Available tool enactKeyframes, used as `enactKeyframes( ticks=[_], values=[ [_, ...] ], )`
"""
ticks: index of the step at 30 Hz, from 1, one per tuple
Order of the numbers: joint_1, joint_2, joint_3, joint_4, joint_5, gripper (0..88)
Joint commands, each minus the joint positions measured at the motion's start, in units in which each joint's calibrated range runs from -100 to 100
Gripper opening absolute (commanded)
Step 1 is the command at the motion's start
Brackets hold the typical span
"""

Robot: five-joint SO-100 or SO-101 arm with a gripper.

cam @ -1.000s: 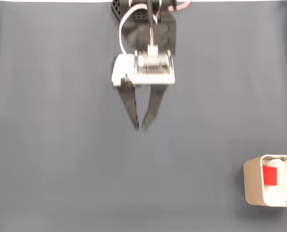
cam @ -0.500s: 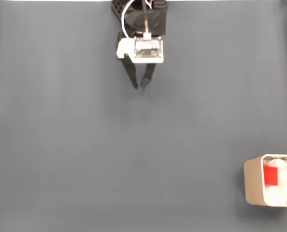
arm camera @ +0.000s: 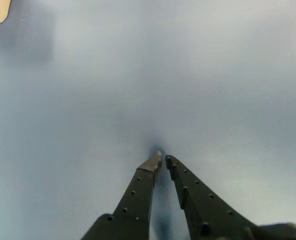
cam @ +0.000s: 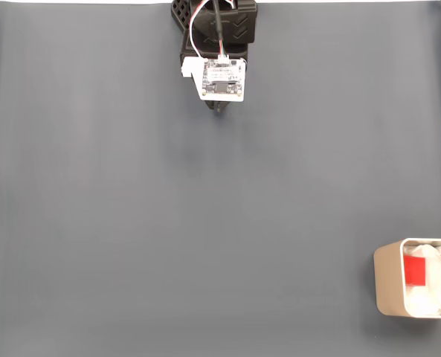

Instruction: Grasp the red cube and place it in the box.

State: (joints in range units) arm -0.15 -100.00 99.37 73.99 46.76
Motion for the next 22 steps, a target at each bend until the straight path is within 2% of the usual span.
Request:
enactKeyframes(
  ticks=[1, 22],
  values=[
    [0.01, 0.0, 0.45, 1.59, 0.59, 0.1],
    [-0.06, 0.0, 0.45, 1.75, 1.27, 0.4]
  ],
)
